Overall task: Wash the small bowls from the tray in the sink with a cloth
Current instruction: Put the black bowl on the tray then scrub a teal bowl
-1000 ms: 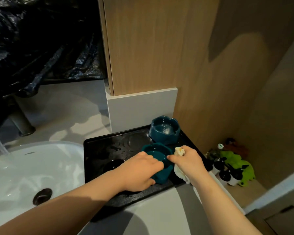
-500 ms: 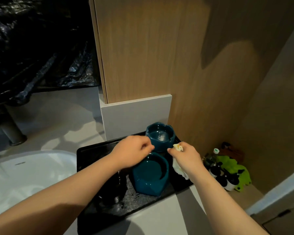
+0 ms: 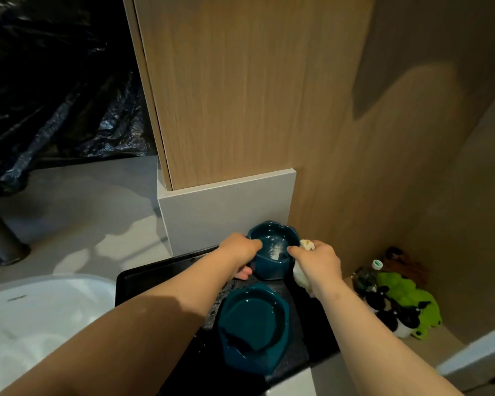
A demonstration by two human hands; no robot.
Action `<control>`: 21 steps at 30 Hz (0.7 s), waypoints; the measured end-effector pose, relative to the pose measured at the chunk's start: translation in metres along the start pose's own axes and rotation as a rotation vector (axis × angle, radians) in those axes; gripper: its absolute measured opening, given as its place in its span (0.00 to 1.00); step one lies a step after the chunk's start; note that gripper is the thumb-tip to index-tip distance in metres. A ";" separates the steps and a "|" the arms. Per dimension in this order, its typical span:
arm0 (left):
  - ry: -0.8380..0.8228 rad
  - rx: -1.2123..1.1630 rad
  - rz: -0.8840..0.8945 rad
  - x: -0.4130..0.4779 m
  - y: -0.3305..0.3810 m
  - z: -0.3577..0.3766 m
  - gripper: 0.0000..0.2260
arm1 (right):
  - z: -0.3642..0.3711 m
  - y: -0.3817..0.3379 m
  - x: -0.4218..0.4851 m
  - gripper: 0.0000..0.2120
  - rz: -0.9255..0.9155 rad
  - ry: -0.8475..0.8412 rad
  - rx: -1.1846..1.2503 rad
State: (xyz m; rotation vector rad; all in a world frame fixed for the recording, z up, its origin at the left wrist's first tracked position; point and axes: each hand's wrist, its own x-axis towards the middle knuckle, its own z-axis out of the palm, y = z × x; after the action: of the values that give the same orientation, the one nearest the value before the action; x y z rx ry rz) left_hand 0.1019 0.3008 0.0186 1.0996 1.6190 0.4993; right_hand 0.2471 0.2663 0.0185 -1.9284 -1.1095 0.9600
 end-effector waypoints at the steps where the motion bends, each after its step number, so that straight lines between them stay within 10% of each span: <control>1: 0.002 -0.026 -0.014 -0.001 0.001 0.001 0.09 | 0.001 0.001 0.000 0.06 0.004 0.014 -0.003; 11: 0.006 -0.406 0.026 -0.052 -0.004 -0.043 0.18 | 0.003 -0.038 -0.046 0.05 -0.216 0.063 0.048; 21: 0.129 -0.659 0.105 -0.146 -0.103 -0.161 0.05 | 0.093 -0.074 -0.153 0.12 -0.362 -0.199 0.017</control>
State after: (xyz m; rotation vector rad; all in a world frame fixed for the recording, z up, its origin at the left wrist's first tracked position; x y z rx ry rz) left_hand -0.0861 0.1604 0.0717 0.6601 1.3518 1.0987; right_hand 0.0847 0.1760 0.0748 -1.5679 -1.4981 0.9654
